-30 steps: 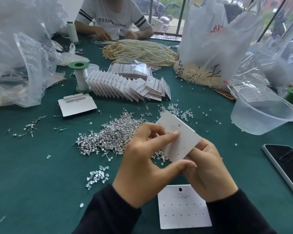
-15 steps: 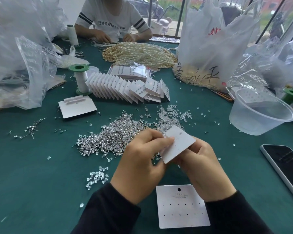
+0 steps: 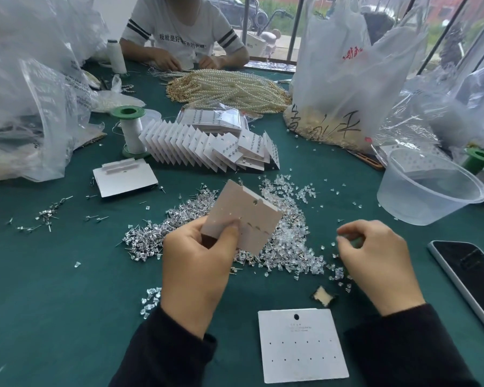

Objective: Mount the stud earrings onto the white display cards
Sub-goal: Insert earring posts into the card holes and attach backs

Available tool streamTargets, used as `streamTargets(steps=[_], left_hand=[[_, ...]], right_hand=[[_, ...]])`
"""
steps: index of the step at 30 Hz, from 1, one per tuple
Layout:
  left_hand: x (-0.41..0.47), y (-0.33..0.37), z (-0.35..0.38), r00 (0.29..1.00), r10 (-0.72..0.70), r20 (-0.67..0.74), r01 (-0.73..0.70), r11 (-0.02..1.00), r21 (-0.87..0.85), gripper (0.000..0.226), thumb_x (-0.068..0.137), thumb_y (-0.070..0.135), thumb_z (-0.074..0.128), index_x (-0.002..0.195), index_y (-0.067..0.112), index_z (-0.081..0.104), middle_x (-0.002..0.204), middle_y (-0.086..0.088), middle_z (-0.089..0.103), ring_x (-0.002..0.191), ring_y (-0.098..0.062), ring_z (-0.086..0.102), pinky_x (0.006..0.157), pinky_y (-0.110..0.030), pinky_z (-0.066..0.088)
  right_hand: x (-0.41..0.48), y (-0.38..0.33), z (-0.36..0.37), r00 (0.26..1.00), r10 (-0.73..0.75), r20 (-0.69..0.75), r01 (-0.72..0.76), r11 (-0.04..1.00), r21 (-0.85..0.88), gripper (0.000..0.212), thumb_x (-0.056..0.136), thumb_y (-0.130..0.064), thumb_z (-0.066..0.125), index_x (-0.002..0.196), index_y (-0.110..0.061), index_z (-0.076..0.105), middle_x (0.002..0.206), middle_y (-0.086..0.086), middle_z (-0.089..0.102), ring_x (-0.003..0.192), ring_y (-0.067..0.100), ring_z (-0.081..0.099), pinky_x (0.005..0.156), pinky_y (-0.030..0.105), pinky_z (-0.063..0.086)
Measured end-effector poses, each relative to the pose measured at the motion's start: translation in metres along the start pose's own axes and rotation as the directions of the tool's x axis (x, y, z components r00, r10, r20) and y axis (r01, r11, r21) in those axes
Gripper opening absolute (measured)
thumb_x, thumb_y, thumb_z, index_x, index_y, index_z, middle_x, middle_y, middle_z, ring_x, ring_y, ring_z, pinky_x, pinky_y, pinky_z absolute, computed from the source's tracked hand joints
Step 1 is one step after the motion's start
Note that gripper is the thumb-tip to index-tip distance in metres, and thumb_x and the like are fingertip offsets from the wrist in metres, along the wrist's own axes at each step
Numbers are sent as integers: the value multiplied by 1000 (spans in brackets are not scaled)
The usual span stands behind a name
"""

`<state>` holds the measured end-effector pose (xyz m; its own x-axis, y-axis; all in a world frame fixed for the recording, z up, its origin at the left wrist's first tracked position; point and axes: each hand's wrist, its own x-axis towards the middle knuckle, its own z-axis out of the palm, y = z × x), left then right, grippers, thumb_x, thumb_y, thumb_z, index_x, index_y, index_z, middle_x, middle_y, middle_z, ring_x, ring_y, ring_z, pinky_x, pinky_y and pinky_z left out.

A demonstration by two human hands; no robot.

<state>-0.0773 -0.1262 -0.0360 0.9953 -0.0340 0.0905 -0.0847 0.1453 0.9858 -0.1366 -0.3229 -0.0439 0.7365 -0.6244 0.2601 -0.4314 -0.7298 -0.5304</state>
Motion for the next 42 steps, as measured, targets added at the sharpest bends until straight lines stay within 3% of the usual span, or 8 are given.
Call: streamTargets(steps=[8, 12, 16, 19, 25, 30, 35, 42], left_hand=[[2, -1, -1, 996, -82, 43, 85, 994, -70, 35, 76, -1, 67, 60, 30, 73, 59, 6, 70, 55, -9, 62, 54, -21, 51], [-1, 0, 1, 994, -84, 73, 86, 996, -33, 32, 73, 4, 71, 59, 32, 72, 55, 7, 67, 53, -11, 56, 50, -20, 46], [-2, -1, 3, 994, -76, 80, 75, 997, 10, 9, 59, 24, 66, 63, 30, 72, 59, -2, 69, 57, -17, 58, 58, -31, 48], [-3, -2, 4, 994, -47, 100, 44, 998, 36, 15, 61, 25, 66, 68, 13, 67, 70, -21, 69, 59, -18, 56, 58, -36, 46], [-4, -9, 5, 996, -10, 93, 1, 995, 97, 22, 62, 26, 65, 69, 5, 63, 48, 2, 51, 45, -11, 37, 45, -24, 31], [-5, -6, 5, 996, -34, 86, 24, 993, 120, 15, 60, 29, 65, 69, 17, 67, 60, -15, 67, 50, -15, 52, 50, -34, 45], [-5, -7, 4, 996, -22, 90, 8, 988, 152, 10, 61, 28, 63, 69, 23, 66, 48, 2, 58, 44, -10, 45, 45, -24, 37], [-7, -7, 5, 997, 5, 71, -19, 979, 205, 20, 62, 27, 62, 63, 7, 63, 49, -6, 54, 45, -14, 40, 45, -32, 36]], right_hand=[[4, 1, 9, 998, -13, 59, 18, 996, -83, 9, 80, -5, 62, 79, -10, 69, 88, 9, 63, 85, 27, 58, 76, 28, 38], [-10, -24, 4, 936, -288, -203, 334, 907, 255, 12, 78, 2, 68, 76, -10, 67, 77, 1, 61, 70, 9, 56, 67, 8, 39], [-38, -59, 15, 804, -475, -357, 593, 687, 421, 5, 77, 0, 67, 80, -3, 69, 81, 4, 60, 76, 6, 57, 68, 13, 45], [-47, -70, 27, 799, -493, -344, 601, 657, 455, 4, 76, 1, 67, 78, -2, 70, 81, 5, 59, 76, 7, 57, 68, 14, 45], [-47, -70, 35, 811, -498, -307, 584, 675, 450, 6, 77, 3, 65, 77, -1, 69, 81, 6, 59, 74, 9, 56, 66, 16, 47], [-46, -69, 35, 823, -475, -312, 568, 679, 466, 6, 77, 3, 63, 78, 0, 67, 82, 6, 59, 75, 9, 57, 65, 18, 48], [-47, -69, 35, 822, -492, -286, 568, 669, 479, 7, 78, 5, 64, 78, -1, 67, 82, 5, 59, 74, 11, 57, 64, 20, 48], [-48, -67, 37, 824, -479, -304, 566, 671, 478, 7, 78, 4, 64, 79, -1, 68, 83, 5, 60, 77, 10, 58, 65, 20, 49]])
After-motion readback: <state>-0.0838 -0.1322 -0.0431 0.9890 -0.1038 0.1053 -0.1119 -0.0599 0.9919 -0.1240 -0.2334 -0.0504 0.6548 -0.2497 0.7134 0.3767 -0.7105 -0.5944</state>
